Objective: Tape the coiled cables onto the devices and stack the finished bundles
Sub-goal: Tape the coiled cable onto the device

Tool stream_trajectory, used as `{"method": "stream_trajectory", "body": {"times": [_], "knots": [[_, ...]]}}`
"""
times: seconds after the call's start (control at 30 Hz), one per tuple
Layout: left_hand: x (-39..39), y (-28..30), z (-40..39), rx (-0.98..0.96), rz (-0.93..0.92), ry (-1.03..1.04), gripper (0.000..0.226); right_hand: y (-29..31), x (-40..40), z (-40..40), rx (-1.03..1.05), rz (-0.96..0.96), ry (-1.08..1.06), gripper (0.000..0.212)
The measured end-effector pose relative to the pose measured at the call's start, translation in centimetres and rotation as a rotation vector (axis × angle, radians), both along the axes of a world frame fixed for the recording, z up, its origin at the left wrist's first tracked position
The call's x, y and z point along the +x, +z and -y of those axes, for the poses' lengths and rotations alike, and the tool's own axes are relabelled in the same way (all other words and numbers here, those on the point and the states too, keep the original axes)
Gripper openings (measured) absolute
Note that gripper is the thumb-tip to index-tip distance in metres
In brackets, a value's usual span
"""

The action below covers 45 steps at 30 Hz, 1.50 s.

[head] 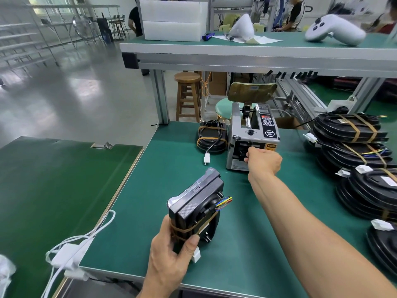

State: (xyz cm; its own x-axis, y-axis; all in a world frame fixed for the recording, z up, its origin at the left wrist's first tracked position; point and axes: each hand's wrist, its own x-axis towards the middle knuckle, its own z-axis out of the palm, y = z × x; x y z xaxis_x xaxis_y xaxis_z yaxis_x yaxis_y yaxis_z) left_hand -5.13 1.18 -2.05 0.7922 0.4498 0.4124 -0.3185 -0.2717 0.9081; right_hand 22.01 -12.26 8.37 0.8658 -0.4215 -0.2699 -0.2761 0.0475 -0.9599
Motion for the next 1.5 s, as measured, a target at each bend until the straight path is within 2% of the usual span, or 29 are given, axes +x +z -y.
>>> {"method": "stream_trajectory", "body": {"times": [0.17, 0.3, 0.47, 0.57, 0.63, 0.7, 0.8, 0.93, 1.03, 1.5], "knots": [[-0.1, -0.1, -0.1, 0.008, 0.000, 0.015, 0.048, -0.1, 0.3, -0.1, -0.064, -0.015, -0.005, 0.006], [0.0, -0.3, -0.2, 0.009, 0.008, 0.023, 0.046, -1.0, -0.7, 0.5, -0.126, -0.066, 0.044, 0.013], [0.0, -0.6, -0.3, 0.018, 0.006, 0.010, 0.049, -3.1, -5.6, 2.7, -0.034, -0.085, 0.293, 0.019], [0.1, -0.6, -0.2, 0.018, 0.006, -0.005, 0.046, -2.0, -8.6, 4.5, 0.025, 0.033, 0.432, 0.018], [0.1, -0.5, -0.2, 0.014, 0.012, -0.015, 0.044, 0.1, -10.6, 5.3, 0.137, 0.157, 0.505, 0.017], [0.0, -0.5, -0.2, 0.019, 0.012, -0.013, 0.044, 2.8, -12.6, 5.5, 0.216, 0.244, 0.612, 0.009], [-0.2, -0.4, -0.1, 0.055, 0.001, -0.009, 0.045, 6.1, -14.8, 5.2, 0.148, 0.340, 0.768, 0.022], [-0.4, 0.0, 0.0, 0.099, -0.012, -0.009, 0.042, 7.0, -16.3, 4.1, 0.023, 0.381, 0.894, 0.012], [-0.4, 0.4, 0.2, 0.113, -0.008, -0.020, 0.042, 6.5, -16.5, 3.7, -0.004, 0.373, 0.946, 0.021], [-0.4, 0.5, 0.3, 0.107, -0.015, -0.040, 0.042, 5.9, -16.9, 3.3, -0.113, 0.405, 0.985, 0.018]]}}
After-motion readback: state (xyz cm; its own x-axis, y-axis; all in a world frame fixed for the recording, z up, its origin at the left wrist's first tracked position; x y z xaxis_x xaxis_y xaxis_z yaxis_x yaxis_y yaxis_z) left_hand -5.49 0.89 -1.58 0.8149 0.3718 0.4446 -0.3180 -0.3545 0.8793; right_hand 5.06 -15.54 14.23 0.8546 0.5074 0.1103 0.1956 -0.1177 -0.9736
